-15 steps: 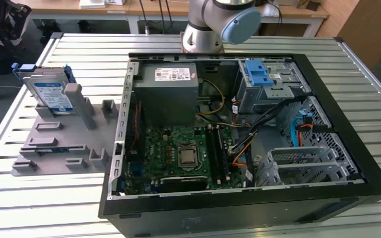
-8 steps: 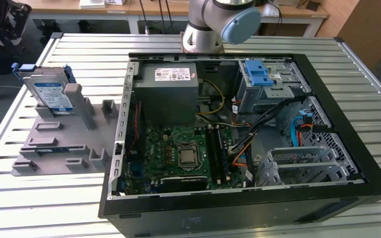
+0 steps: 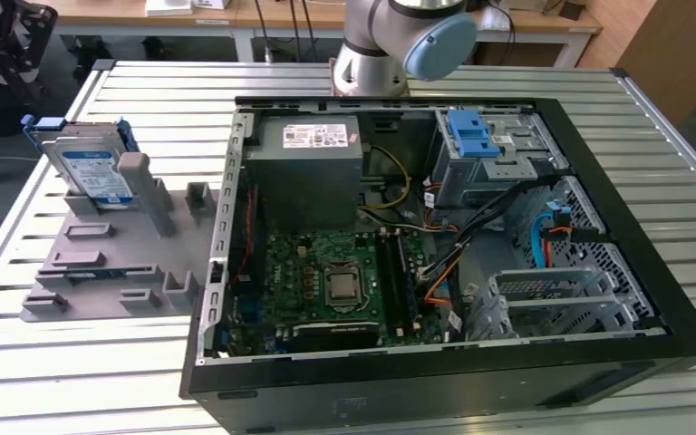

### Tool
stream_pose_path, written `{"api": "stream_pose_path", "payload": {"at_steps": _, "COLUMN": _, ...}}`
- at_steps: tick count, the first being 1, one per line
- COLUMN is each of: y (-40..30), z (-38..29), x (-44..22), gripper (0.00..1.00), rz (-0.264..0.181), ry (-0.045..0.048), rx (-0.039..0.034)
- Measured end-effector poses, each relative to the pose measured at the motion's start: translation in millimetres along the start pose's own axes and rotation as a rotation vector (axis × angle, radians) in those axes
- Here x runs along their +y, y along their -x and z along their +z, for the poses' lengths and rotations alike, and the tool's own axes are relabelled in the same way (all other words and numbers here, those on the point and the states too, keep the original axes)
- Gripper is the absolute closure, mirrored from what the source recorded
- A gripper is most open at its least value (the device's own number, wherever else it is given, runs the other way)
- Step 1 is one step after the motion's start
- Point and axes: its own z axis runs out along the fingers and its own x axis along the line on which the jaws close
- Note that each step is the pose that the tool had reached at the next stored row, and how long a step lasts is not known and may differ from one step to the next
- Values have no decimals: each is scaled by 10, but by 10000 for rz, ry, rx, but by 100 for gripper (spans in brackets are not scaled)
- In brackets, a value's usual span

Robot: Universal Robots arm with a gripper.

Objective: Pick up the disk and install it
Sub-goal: 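Pick up the disk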

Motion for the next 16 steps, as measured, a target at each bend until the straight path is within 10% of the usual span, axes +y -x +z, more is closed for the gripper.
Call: {"api": "stream_pose_path", "payload": {"at_steps": 16, "y": 0, "z": 1, "x": 0, "gripper": 89, "rz": -1735, "ry": 11, "rx": 65}}
